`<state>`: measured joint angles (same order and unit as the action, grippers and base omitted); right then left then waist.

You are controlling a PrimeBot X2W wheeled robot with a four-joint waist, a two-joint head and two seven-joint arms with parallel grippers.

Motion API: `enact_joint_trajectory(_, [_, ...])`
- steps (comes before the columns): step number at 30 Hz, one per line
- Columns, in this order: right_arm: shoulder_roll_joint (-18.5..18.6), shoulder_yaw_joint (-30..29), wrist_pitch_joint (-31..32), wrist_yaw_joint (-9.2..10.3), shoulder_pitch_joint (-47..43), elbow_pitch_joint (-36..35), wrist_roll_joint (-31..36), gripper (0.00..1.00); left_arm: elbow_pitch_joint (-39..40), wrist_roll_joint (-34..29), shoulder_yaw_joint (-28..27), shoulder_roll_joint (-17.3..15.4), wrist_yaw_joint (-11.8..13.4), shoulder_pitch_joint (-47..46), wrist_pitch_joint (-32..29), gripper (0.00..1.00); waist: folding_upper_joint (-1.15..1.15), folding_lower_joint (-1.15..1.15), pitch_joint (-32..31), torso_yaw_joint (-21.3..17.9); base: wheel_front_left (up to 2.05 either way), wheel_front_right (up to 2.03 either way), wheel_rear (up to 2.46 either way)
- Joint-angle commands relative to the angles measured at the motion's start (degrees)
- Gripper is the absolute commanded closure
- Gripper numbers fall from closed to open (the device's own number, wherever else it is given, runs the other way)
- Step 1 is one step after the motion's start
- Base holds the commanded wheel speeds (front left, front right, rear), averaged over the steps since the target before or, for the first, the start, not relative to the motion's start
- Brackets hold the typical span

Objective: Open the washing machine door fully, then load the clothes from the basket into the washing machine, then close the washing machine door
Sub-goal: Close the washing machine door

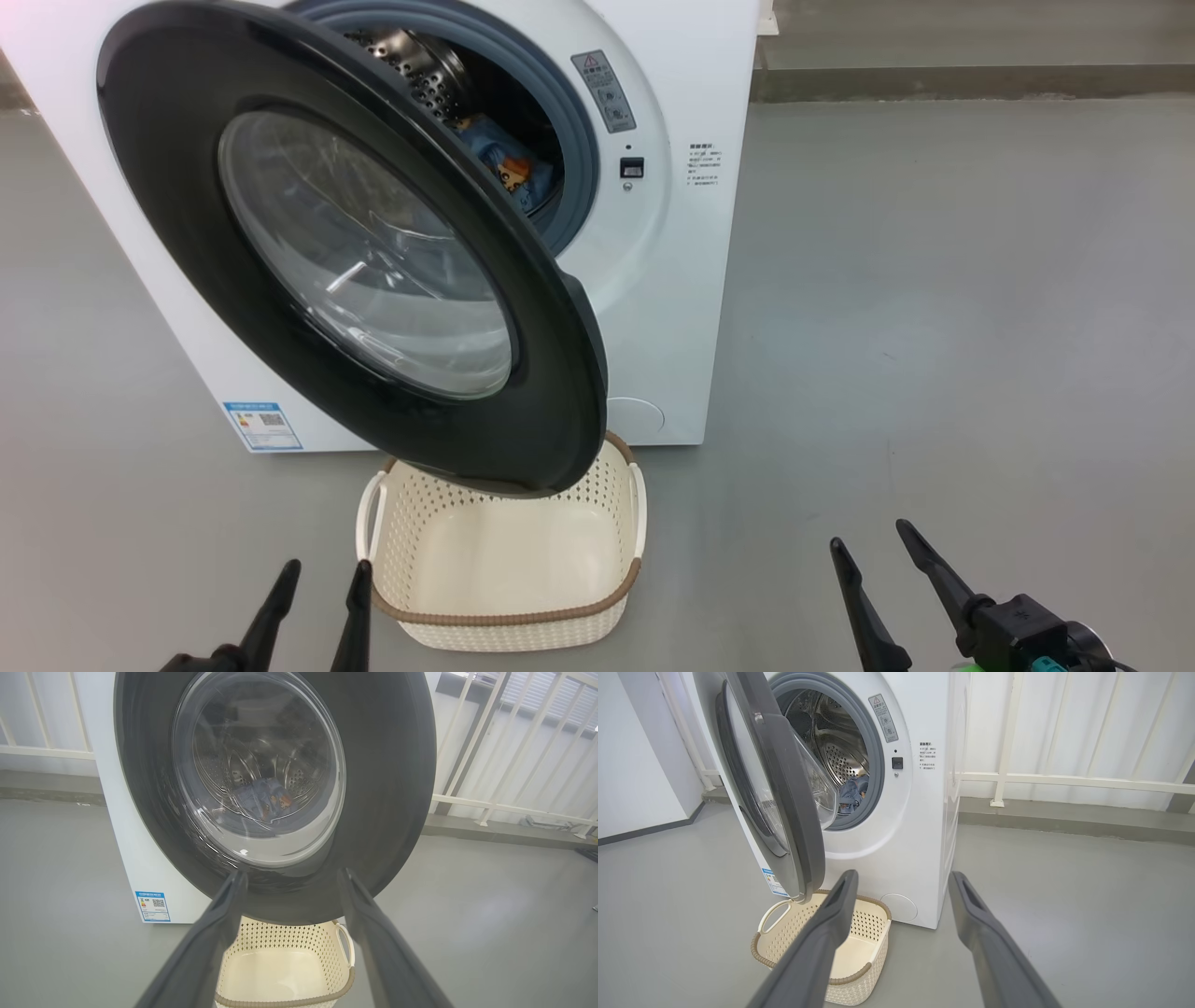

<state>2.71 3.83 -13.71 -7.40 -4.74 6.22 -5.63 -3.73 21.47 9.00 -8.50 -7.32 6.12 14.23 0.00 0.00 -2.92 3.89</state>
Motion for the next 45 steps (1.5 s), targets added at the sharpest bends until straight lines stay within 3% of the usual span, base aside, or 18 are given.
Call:
enact_joint_trajectory(1, [0.17,1.6,-0.31,-0.09,1.13,-1.21,0.51,0.0,1.01,-0.58,-2.14,-0.51,-0.11,-1.04,0.76,0.0,0.0,0.0,-0.05,0.01,0.0,0.0,0.0])
enact_joint_trajectory(19, [0.17,1.88,-0.32,-0.09,0.97,-1.05,0.66,0.0,0.33,-0.56,0.6,-1.86,-0.16,-0.88,0.76,0.0,0.0,0.0,-0.13,0.24,0.0,0.0,0.0])
enact_joint_trajectory(45, [0.17,1.77,-0.39,-0.09,0.97,-0.98,0.92,0.0,-0.1,-1.5,0.9,-1.36,-0.16,-1.2,0.76,0.0,0.0,0.0,0.13,0.82,0.0,0.0,0.0])
